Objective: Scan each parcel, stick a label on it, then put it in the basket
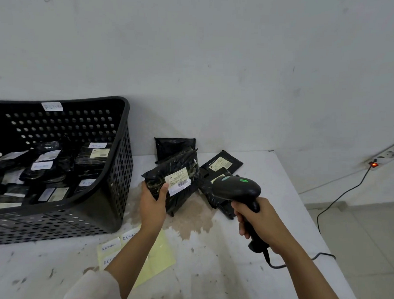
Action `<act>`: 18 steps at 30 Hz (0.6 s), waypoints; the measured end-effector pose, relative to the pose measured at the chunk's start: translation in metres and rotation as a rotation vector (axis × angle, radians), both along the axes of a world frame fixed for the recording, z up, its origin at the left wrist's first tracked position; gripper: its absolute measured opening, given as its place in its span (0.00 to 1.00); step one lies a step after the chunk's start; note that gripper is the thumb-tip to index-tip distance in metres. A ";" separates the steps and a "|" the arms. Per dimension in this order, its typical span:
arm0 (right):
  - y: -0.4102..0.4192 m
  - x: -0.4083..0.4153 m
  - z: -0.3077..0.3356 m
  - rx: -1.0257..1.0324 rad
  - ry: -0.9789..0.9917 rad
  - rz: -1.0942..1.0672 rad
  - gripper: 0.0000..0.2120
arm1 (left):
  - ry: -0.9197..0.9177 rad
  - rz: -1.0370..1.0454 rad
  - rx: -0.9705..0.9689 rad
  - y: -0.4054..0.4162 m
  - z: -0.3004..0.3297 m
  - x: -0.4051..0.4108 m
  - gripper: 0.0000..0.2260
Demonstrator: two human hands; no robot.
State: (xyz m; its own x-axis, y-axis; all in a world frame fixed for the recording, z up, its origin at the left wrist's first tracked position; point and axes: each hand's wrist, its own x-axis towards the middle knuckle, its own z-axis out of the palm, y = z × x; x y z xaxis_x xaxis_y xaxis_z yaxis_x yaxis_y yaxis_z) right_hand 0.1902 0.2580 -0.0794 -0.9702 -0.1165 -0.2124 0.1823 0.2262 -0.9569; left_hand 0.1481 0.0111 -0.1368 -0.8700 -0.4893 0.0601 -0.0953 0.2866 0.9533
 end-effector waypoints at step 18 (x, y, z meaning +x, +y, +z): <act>0.016 -0.001 -0.079 0.247 -0.180 -0.070 0.12 | -0.389 -0.117 0.356 0.006 -0.032 0.005 0.19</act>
